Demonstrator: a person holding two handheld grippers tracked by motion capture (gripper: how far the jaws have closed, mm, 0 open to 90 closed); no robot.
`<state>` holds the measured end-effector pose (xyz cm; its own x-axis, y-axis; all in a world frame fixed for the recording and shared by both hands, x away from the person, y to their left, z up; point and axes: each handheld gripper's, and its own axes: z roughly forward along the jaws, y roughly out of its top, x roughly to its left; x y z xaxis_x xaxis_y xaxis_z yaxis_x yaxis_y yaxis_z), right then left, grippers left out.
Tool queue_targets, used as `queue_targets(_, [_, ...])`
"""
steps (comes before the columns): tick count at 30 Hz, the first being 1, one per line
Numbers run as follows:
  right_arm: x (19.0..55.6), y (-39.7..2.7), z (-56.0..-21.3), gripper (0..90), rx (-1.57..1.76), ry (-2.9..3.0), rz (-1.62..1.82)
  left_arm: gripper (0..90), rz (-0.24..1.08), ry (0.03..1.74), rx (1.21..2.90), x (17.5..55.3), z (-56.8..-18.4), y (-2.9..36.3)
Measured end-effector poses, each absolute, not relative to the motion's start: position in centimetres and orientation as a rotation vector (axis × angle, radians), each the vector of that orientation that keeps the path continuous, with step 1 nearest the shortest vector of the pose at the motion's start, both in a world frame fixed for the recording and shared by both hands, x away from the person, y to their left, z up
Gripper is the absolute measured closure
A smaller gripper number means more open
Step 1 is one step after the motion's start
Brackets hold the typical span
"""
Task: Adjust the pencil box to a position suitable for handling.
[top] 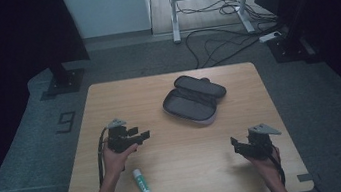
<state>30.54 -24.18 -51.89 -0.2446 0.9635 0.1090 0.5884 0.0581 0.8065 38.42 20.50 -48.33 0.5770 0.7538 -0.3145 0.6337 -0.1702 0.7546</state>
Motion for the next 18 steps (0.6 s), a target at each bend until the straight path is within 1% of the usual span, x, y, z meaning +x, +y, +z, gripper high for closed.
queue_targets(6, [31.9, -23.7, -51.2, 24.2, 1.539, 1.870, 1.051, 36.2, 0.159, 1.114, 1.896, 39.7, -48.0, 19.1])
queue_targets(11, [33.1, -23.6, -50.9, 25.9, 1.552, 1.858, 1.057, 36.3, 0.139, 1.123, 1.899, 40.6, -47.7, 18.7])
queue_targets(18, [34.1, -23.0, -50.6, 28.2, 1.544, 1.853, 1.060, 36.6, 0.153, 1.130, 1.906, 41.3, -47.6, 18.2])
